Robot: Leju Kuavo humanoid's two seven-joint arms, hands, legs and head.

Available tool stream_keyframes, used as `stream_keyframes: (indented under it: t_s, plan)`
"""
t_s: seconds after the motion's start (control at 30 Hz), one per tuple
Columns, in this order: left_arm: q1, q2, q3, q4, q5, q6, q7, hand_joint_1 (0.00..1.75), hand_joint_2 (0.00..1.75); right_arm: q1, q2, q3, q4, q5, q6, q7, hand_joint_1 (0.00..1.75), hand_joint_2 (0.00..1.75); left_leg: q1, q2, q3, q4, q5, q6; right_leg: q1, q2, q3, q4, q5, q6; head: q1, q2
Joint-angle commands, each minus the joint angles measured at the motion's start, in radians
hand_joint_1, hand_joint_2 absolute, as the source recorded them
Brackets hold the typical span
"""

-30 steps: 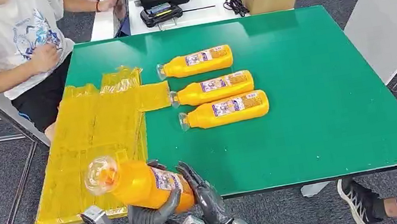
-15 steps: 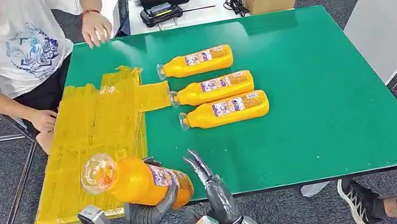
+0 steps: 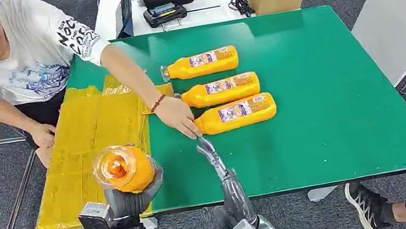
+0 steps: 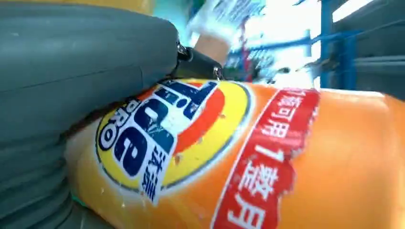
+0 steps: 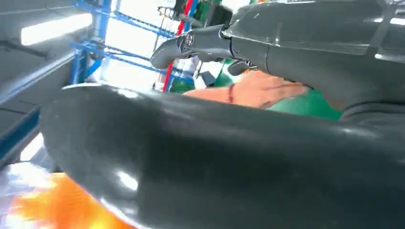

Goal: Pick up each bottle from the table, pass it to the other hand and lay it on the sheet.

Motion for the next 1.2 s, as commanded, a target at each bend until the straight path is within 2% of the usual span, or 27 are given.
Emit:
stream_keyframes:
  t_s: [0.03,0.13,0.2,0.23,0.27,0.33,0.47,0.57,0.67,0.9,0.93,1.2]
  plan:
    - [-0.349,0.184,0.257,0.394,-0.268,0.197,0.011,1.75,1.75,0.029,-0.008,-0.145,-0.289,-0.228,0.222,-0.004,0.00,0.00,0.002,0.000,0.003,0.000,0.001,-0.003,0.002,-0.001,0.003,-0.001,0.000,-0.003,0.000,0.000]
    - [-0.413,0.224,0.292,0.501,-0.399,0.234,0.032,1.75,1.75,0.040,0.021,-0.195,-0.274,-0.249,0.280,-0.004,0.00,0.00,0.003,0.002,0.005,-0.001,0.001,-0.003,0.003,0.001,0.004,-0.001,0.001,-0.004,0.000,0.000]
    - [-0.436,0.220,0.380,0.515,-0.715,0.235,0.113,1.75,1.75,0.040,0.055,-0.215,-0.240,-0.240,0.325,-0.004,0.00,0.00,0.001,0.002,0.004,-0.001,0.001,-0.002,0.002,0.000,0.002,0.000,0.001,-0.002,0.000,0.000]
    - [-0.476,0.299,0.291,0.589,-0.992,0.235,0.355,1.75,1.75,0.033,0.049,-0.206,-0.205,-0.224,0.344,-0.004,0.00,0.00,0.002,0.002,0.004,-0.001,0.001,-0.002,0.002,0.000,0.002,0.000,0.001,-0.002,0.000,0.000]
    - [-0.550,0.351,0.253,0.733,-1.158,0.234,0.392,1.75,1.75,0.029,0.054,-0.216,-0.190,-0.238,0.374,-0.004,0.00,0.00,0.004,0.002,0.005,0.000,0.001,-0.003,0.004,0.000,0.004,0.000,0.000,-0.003,0.000,0.000]
    - [-0.614,0.395,0.254,0.849,-1.166,0.162,0.393,1.75,1.75,0.029,0.058,-0.225,-0.178,-0.238,0.400,-0.004,0.00,0.00,0.003,0.001,0.004,-0.001,0.002,-0.002,0.003,0.000,0.003,0.000,0.001,-0.002,0.000,0.000]
    - [-0.652,0.459,0.220,0.897,-1.235,0.073,0.434,1.75,1.75,0.030,0.060,-0.235,-0.169,-0.233,0.426,-0.004,0.00,0.00,0.005,0.007,0.006,0.000,0.000,-0.004,0.005,0.005,0.005,0.000,0.001,-0.004,0.000,0.000]
    - [-0.676,0.490,0.217,0.912,-1.245,0.008,0.434,1.75,1.75,0.028,0.062,-0.239,-0.165,-0.238,0.442,-0.004,0.00,0.00,0.005,0.006,0.005,0.001,0.000,-0.004,0.005,0.002,0.003,0.001,0.001,-0.006,0.000,0.000]
    - [-0.691,0.504,0.198,0.924,-1.263,-0.065,0.424,1.75,1.75,0.023,0.063,-0.238,-0.150,-0.243,0.456,-0.004,0.00,0.00,0.005,0.008,0.005,0.001,0.000,-0.004,0.005,0.004,0.003,0.001,0.001,-0.006,0.000,0.000]
    - [-0.689,0.502,0.191,0.923,-1.269,-0.072,0.426,1.75,1.75,0.021,0.064,-0.238,-0.147,-0.245,0.459,-0.004,0.00,0.00,0.005,0.005,0.003,0.001,0.001,-0.003,0.004,0.002,0.002,0.001,0.002,-0.006,0.001,0.000]
    - [-0.689,0.502,0.191,0.923,-1.269,-0.072,0.426,1.75,1.75,0.021,0.064,-0.238,-0.147,-0.245,0.459,-0.004,0.00,1.75,0.005,0.005,0.004,0.001,0.000,-0.003,0.005,0.002,0.003,0.000,0.001,-0.006,0.000,0.000]
    - [-0.675,0.474,0.214,0.913,-1.203,-0.158,0.369,1.75,1.75,0.020,0.068,-0.242,-0.111,-0.244,0.469,-0.004,0.00,1.75,0.005,0.005,0.004,0.000,0.000,-0.003,0.005,0.002,0.003,0.000,0.001,-0.006,0.000,0.000]
